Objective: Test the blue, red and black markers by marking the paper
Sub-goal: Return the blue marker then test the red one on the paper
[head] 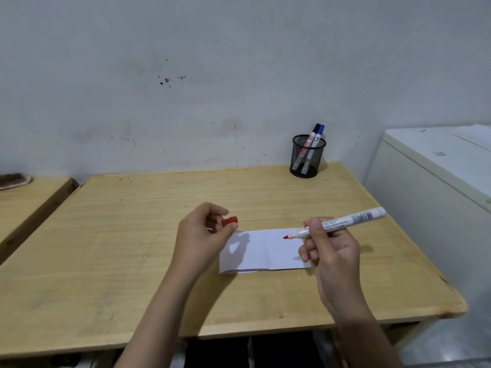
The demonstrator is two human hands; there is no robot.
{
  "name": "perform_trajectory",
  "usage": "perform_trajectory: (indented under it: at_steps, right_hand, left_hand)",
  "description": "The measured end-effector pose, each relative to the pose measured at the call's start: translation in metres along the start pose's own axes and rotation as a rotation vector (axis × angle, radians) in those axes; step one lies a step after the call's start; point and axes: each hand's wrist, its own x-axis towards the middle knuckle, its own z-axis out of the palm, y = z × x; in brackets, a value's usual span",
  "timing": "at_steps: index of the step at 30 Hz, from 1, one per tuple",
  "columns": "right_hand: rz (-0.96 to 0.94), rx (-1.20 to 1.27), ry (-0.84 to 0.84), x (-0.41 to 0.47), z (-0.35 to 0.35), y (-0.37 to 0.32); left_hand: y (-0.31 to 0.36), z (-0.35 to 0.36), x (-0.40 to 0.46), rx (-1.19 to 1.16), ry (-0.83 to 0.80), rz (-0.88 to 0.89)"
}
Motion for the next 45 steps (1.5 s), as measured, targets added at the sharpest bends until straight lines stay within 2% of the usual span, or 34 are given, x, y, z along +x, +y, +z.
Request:
perform_trajectory:
  at_steps: [3, 6, 9, 19, 23, 28, 31, 36, 45]
  right_hand:
    - [0.012, -0.019, -0.016, -0.002, -0.003, 0.006]
    - [0.023, -0.037, -0.015, 0.0, -0.005, 0.008]
    - [0.023, -0.053, -0.017, 0.003, -0.004, 0.009]
    - [-0.031, -0.195, -0.186, 0.018, 0.03, 0.009]
    - [0.014, -0.28, -0.242, 0.042, 0.049, 0.014]
    - [0.248, -0.236, -0.247, 0.063, 0.078, 0.04]
    - [0.324, -0.261, -0.243, 0.063, 0.088, 0.055]
    - [0.267, -0.328, -0.265, 0.057, 0.081, 0.072]
    - [0.182, -0.434, -0.303, 0.053, 0.078, 0.079]
  left_hand:
    - [-0.009, 0.001, 0.036, 0.098, -0.06, -0.049]
    - [-0.023, 0.007, 0.059, 0.193, -0.19, -0.11]
    - [-0.036, 0.014, 0.066, 0.211, -0.279, -0.118]
    - [-0.05, -0.002, 0.063, 0.076, -0.288, -0.201]
    - [-0.048, -0.018, 0.043, 0.175, -0.32, -0.12]
    - [-0.051, -0.016, 0.019, 0.346, -0.31, 0.041]
    - [-0.058, -0.013, 0.014, 0.303, -0.273, 0.097]
    - [-0.067, -0.011, 0.007, 0.246, -0.223, 0.152]
    - [-0.071, -0.018, 0.009, 0.246, -0.282, 0.167]
